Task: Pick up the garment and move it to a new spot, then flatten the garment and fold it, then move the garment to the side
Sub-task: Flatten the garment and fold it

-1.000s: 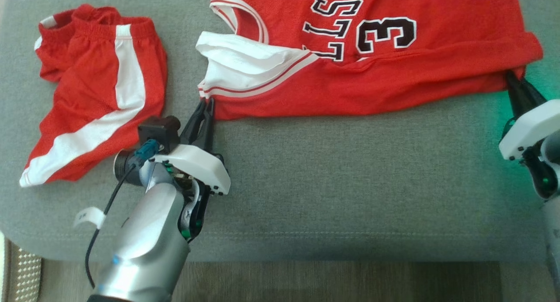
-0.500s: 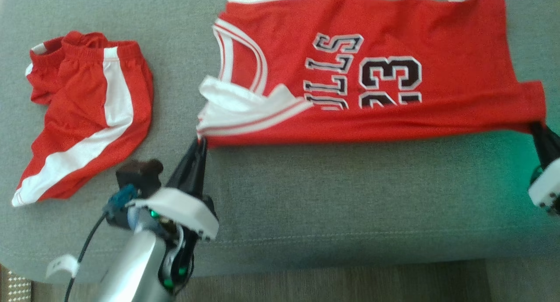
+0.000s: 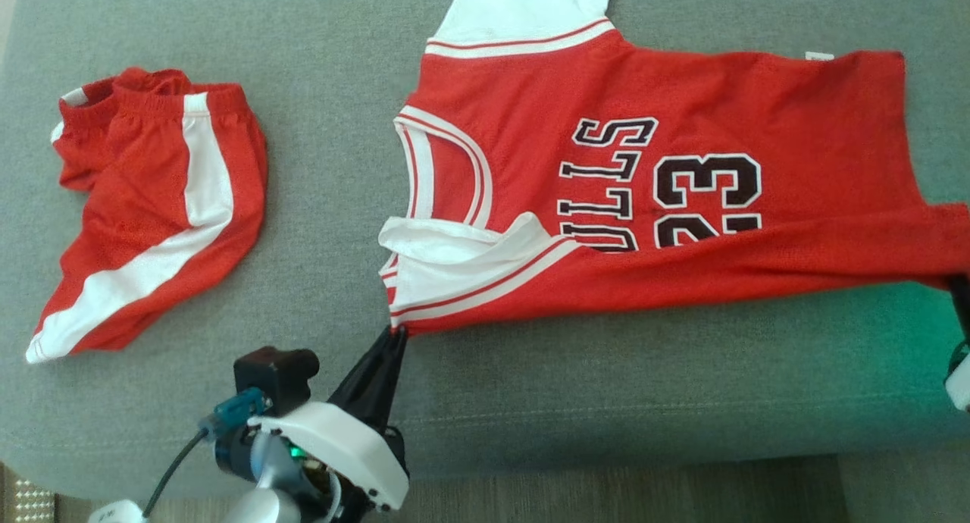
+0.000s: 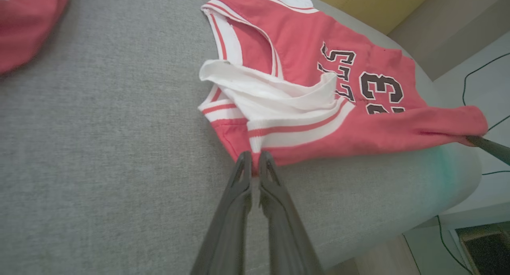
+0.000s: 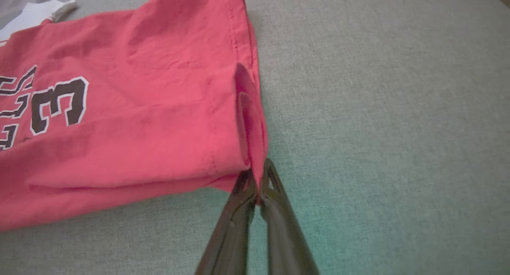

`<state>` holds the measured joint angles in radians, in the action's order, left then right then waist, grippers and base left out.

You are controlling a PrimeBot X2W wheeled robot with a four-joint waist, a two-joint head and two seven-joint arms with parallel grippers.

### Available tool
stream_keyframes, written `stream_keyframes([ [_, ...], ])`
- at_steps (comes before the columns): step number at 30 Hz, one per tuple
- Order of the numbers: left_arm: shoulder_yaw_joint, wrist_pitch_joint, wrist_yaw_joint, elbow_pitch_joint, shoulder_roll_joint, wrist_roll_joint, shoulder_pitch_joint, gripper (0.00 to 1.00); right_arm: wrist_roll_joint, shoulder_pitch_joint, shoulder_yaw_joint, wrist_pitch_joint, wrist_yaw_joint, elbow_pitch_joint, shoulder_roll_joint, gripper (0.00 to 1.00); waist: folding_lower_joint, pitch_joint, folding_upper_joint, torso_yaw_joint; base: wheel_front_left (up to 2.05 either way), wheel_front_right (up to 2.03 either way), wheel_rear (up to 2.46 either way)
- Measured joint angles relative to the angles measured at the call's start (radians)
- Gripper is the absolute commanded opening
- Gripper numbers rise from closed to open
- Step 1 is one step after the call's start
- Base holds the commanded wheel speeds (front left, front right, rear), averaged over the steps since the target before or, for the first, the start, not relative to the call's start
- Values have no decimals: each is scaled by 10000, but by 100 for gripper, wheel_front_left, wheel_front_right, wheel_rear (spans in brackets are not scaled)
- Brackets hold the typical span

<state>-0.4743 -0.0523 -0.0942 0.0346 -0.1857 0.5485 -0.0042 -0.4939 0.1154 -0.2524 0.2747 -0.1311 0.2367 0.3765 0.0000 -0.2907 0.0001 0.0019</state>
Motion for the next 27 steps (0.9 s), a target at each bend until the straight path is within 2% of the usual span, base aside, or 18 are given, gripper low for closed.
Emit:
stream_keyframes([
  [1,-2,0,-67,-13,-8,-21,1,0,19,-9,-44,36,0,33,-25,11,0,15,0,3,0,0,0],
  [2,-12,2,-119,-56,-23,-98,-14,0,96,-8,-94,82,0,92,-79,40,0,27,0,3,0,0,0],
  [3,-29,2,-117,-136,-23,-136,-32,0,245,-8,-159,81,0,153,-176,93,0,39,0,14,0,0,0],
  [4,-75,2,-113,-299,-4,-138,-78,30,382,-8,-213,71,0,215,-284,100,0,53,0,27,0,0,0],
  [5,-142,10,-113,-487,12,-165,-140,78,481,-6,-274,61,0,247,-382,100,0,59,0,29,0,0,0],
  [6,-186,27,-113,-675,19,-203,-208,100,558,-2,-351,-10,0,272,-472,100,0,63,0,20,0,0,0],
  [12,-272,441,-130,-1012,105,-407,-457,100,1342,-8,-1043,-560,0,-81,-725,100,0,57,0,-141,0,0,0],
  [14,-221,709,-305,-980,69,-627,-455,100,1513,-10,-1177,-830,0,-489,-953,100,0,52,0,-215,0,0,0],
  [19,127,1559,-633,-901,50,-915,-585,100,1394,-16,-830,-1179,0,-1081,-1570,100,0,110,0,-356,0,0,0],
  [22,268,1789,-711,-965,75,-984,-773,100,1289,-26,-514,-1181,0,-940,-1655,100,0,162,0,-448,0,0,0],
  [27,222,1914,-734,-1035,153,-1074,-965,100,1143,267,-190,-1181,2,217,-1664,100,0,227,0,-539,0,0,0],
])
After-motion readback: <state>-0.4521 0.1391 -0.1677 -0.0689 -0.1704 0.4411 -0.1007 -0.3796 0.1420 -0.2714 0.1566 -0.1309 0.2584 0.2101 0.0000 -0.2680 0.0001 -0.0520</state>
